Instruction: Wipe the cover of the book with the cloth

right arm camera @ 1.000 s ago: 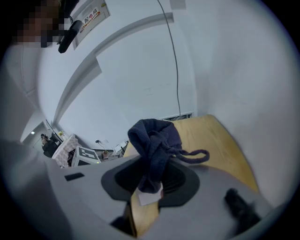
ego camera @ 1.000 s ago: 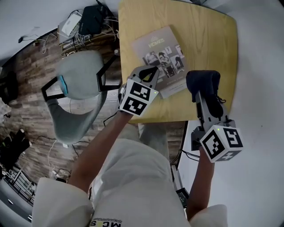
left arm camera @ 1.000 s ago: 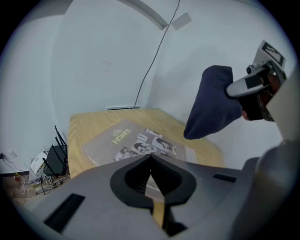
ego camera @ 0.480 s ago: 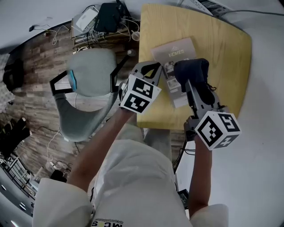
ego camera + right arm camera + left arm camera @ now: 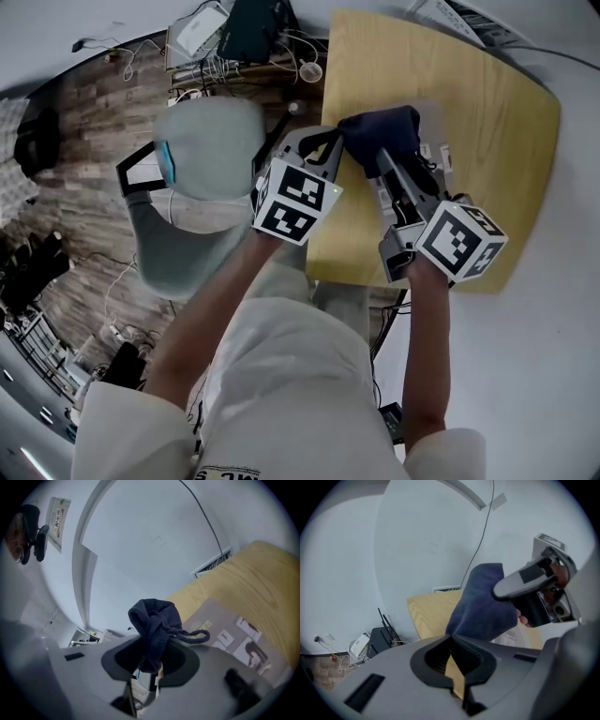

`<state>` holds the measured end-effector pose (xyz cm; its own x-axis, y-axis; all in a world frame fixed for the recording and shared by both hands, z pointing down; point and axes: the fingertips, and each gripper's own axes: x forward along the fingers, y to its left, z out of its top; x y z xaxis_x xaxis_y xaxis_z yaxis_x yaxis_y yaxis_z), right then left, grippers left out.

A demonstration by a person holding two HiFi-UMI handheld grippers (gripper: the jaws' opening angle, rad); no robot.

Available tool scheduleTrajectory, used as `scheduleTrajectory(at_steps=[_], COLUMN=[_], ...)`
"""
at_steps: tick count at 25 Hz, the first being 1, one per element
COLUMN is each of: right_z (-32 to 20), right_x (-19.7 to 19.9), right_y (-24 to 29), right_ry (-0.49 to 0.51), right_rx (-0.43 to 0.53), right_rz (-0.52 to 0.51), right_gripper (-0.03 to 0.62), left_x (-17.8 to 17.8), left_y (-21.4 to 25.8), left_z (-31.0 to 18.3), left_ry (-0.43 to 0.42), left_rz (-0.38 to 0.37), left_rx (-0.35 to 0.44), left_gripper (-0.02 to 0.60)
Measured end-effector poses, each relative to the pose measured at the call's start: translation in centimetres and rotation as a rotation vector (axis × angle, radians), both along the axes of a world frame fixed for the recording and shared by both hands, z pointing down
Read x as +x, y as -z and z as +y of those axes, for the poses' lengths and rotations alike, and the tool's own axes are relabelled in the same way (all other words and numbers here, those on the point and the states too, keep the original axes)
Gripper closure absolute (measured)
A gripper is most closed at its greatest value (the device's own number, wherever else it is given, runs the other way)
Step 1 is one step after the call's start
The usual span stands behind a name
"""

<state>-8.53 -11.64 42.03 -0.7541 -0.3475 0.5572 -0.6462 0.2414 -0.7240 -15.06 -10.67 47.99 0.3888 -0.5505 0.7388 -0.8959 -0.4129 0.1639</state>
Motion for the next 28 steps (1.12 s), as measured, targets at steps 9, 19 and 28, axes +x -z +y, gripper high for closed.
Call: scheduleTrajectory(at_steps=[9, 19, 28], right_z=[-0.9, 0.3, 0.4], right_x=[1.4, 1.0, 1.8], right_y=[-5.9, -6.7, -7.6], right_ry=[-0.014, 0.009, -0.045], right_rx=[-0.090, -0.125, -0.159], right_rz=[0.066, -0.002, 0.024], right_gripper=[0.490, 0.490, 0.490], left_x=[0.1, 1.3, 2.5], left_y=[-1.0, -0.6, -1.7], left_z=[-0.5, -1.7, -3.9], left_ry=[-0.004, -0.051, -0.139], left_rz=[0.009, -0.011, -0.072], left_rx=[0.003, 0.034, 0.047], left_gripper=[0.571, 0.571, 0.571])
